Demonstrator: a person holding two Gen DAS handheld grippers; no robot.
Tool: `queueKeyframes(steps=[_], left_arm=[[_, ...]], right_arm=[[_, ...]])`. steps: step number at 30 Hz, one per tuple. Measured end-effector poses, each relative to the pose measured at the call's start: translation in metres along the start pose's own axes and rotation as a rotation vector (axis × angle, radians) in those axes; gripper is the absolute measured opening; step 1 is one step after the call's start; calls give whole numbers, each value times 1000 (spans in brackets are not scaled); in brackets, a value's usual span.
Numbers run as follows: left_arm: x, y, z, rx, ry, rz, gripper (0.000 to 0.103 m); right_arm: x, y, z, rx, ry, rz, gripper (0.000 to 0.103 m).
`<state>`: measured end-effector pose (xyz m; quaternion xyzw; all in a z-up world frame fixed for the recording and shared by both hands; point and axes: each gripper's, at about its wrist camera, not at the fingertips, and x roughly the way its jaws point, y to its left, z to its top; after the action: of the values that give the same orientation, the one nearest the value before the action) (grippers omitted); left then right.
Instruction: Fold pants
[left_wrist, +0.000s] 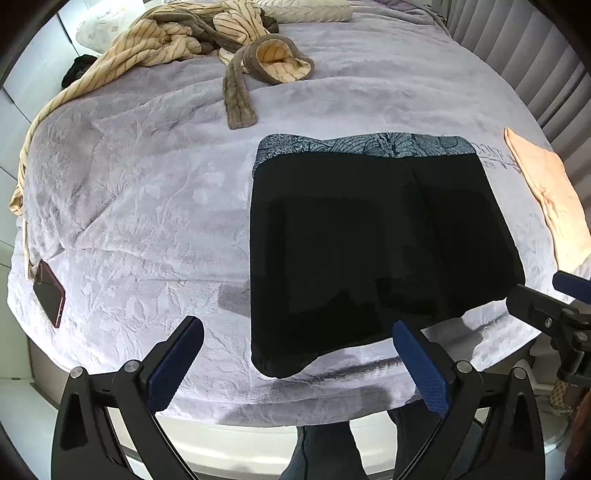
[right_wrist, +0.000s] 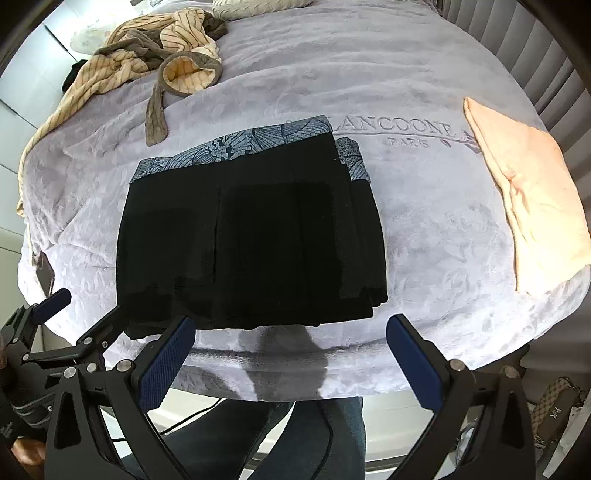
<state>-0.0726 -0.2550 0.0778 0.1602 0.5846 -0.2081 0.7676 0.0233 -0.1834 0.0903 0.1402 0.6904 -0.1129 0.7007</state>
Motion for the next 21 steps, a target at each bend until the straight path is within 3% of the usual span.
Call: queueKeyframes(steps=[21], left_arm=[[7, 3, 7, -2, 7, 26, 103]], right_arm=[[7, 10, 13, -36, 12, -25, 103]])
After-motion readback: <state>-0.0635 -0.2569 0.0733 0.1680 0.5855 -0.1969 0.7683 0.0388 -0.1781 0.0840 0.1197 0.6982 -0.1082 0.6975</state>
